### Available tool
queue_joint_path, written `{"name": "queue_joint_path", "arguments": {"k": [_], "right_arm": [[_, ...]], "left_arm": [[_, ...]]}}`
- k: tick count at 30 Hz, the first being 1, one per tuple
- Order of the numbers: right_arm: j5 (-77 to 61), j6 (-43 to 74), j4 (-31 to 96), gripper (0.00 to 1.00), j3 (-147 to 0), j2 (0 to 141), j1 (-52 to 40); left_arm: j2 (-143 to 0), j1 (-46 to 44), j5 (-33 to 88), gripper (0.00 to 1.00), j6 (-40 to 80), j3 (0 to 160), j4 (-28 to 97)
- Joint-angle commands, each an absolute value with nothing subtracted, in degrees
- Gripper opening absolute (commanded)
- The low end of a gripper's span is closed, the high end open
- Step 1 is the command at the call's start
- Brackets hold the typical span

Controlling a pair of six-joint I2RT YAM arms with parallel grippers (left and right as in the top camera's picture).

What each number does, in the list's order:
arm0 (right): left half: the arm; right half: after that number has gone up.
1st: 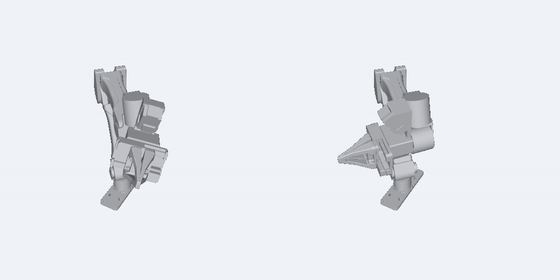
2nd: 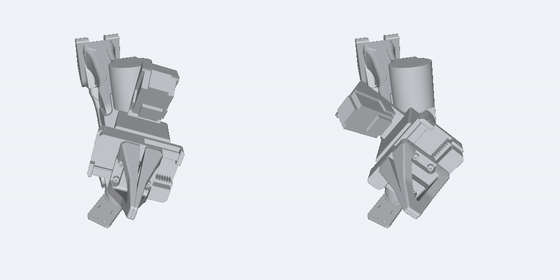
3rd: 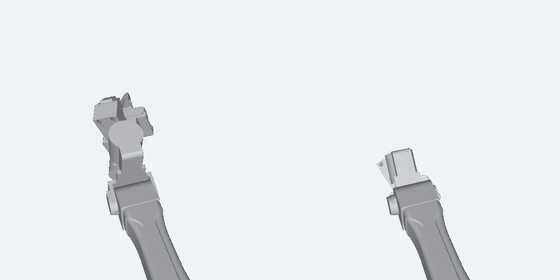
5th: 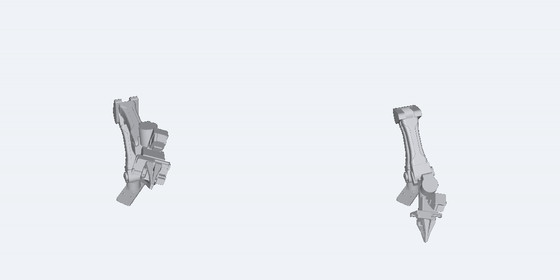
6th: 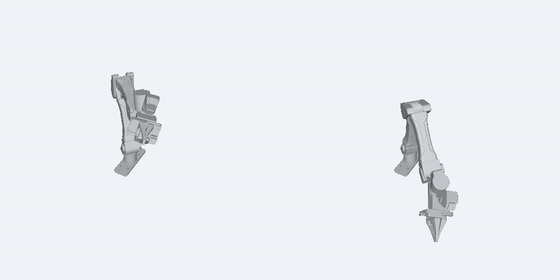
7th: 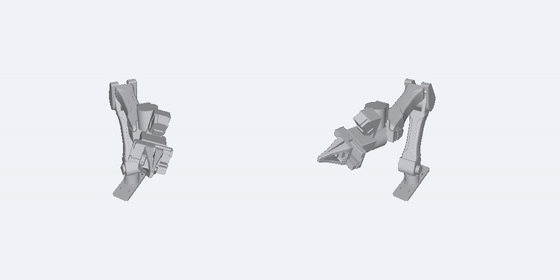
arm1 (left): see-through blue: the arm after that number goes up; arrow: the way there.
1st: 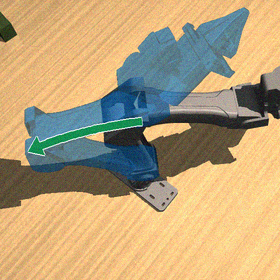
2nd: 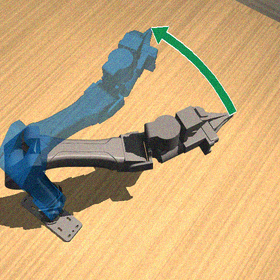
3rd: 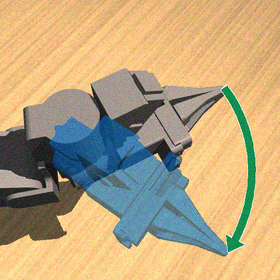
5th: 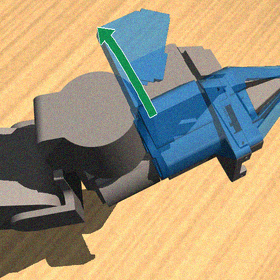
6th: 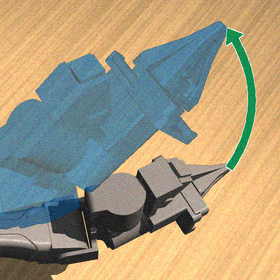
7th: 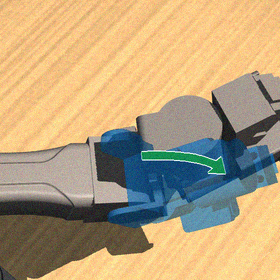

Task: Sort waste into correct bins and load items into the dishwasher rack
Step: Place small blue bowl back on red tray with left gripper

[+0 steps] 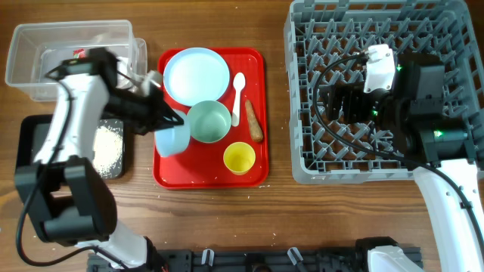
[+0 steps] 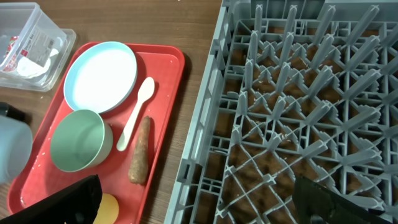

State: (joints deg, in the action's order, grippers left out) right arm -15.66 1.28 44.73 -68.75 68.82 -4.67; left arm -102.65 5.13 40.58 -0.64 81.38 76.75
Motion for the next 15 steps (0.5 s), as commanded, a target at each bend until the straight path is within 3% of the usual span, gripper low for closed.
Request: {"name": "queue_joint_path", "arguments": {"k": [1, 8, 15], "right_arm": [[-16.4, 1.5, 44.6, 1.00, -69.7, 69.2, -4.6], [-16.4, 1.5, 44.6, 1.00, -69.7, 69.2, -4.6], [-16.4, 1.5, 44.6, 1.00, -69.7, 69.2, -4.6]], "left_arm": [[-100.4, 0.3, 19.6, 0.04, 15.9, 81.6, 76.4], [-99.7, -11.2, 5.2, 0.04, 21.5, 80.1, 77.5], [-99.7, -19.9, 2.8, 0.04, 24.3, 72.4, 71.7]]}}
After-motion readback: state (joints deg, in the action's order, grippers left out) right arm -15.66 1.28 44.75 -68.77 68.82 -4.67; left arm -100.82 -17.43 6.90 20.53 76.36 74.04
